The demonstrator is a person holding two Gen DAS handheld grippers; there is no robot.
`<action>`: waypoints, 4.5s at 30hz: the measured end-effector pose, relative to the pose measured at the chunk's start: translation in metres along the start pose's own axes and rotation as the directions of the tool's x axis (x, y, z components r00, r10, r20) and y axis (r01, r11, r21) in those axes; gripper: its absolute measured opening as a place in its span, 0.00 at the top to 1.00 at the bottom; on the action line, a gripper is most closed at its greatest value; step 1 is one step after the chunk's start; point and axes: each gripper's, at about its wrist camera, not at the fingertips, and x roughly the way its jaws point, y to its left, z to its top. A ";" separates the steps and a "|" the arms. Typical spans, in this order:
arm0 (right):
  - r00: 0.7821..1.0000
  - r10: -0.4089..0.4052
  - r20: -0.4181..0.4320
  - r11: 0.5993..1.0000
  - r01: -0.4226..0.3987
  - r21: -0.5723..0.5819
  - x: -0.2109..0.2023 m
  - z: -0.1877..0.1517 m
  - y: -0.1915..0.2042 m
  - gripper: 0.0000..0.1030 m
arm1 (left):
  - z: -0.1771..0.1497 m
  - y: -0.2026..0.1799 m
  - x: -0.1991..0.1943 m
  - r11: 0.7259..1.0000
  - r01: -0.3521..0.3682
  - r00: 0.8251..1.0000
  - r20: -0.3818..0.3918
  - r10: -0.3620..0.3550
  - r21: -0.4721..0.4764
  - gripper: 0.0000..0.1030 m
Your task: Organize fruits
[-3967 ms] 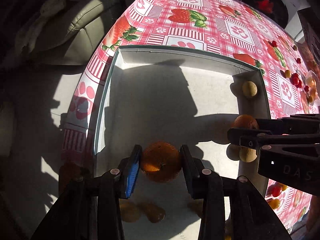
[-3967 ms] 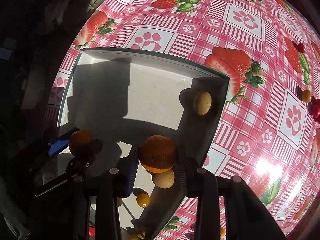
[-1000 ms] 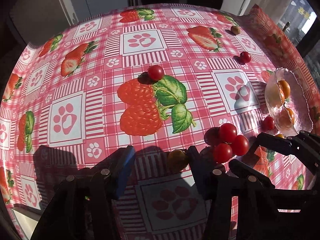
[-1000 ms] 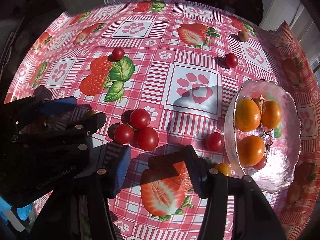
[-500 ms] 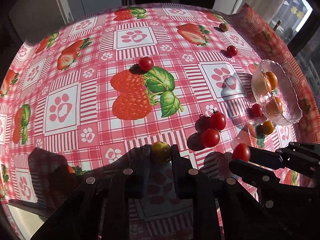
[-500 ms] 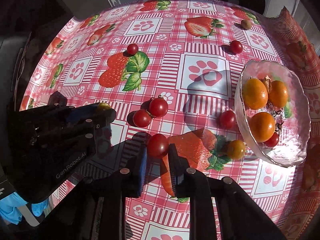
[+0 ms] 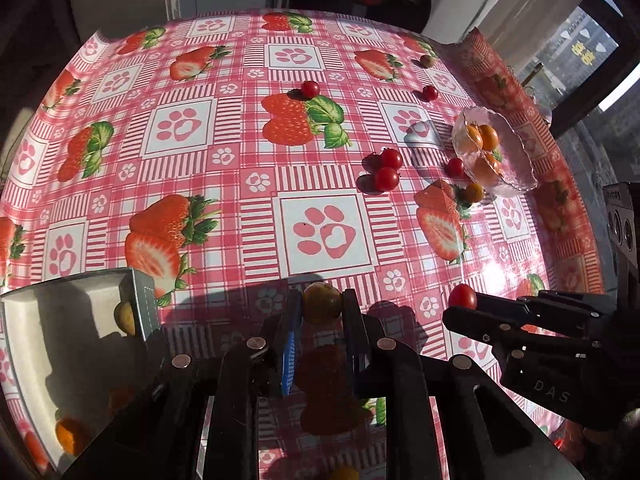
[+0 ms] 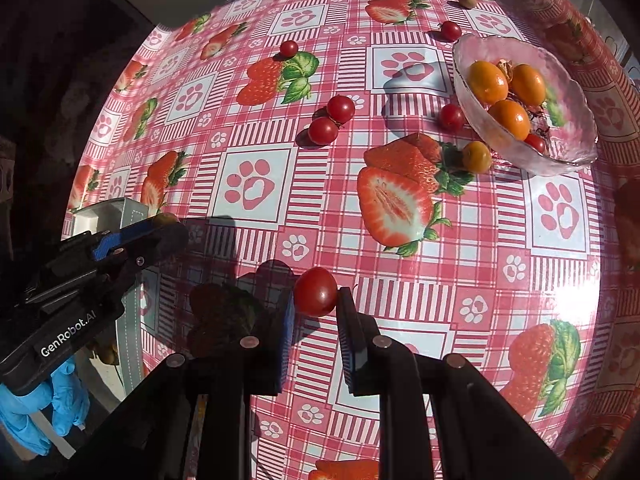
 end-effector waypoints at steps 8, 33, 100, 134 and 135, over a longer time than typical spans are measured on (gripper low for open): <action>1.000 0.017 -0.024 0.998 -0.019 -0.058 -0.010 -0.023 0.047 0.77 | -0.045 0.033 -0.039 0.996 -0.043 0.999 0.007 0.044 -0.074 0.79; 0.988 0.089 -0.125 0.949 -0.122 -0.291 0.023 0.002 0.218 0.77 | -0.098 0.171 -0.091 0.935 -0.195 0.977 0.028 0.213 -0.295 0.79; 0.980 -0.115 -0.165 0.927 0.046 -0.372 -0.035 -0.045 0.248 0.00 | -0.159 0.133 -0.139 0.920 -0.359 0.930 -0.147 0.338 -0.156 0.00; 0.981 -0.174 -0.085 0.871 0.113 -0.479 -0.055 -0.061 0.274 0.00 | -0.185 0.122 -0.159 0.915 -0.357 0.931 -0.151 0.332 -0.186 0.00; 0.981 -0.180 -0.075 0.864 0.121 -0.488 -0.056 -0.061 0.276 0.00 | -0.185 0.121 -0.159 0.915 -0.358 0.931 -0.150 0.334 -0.185 0.00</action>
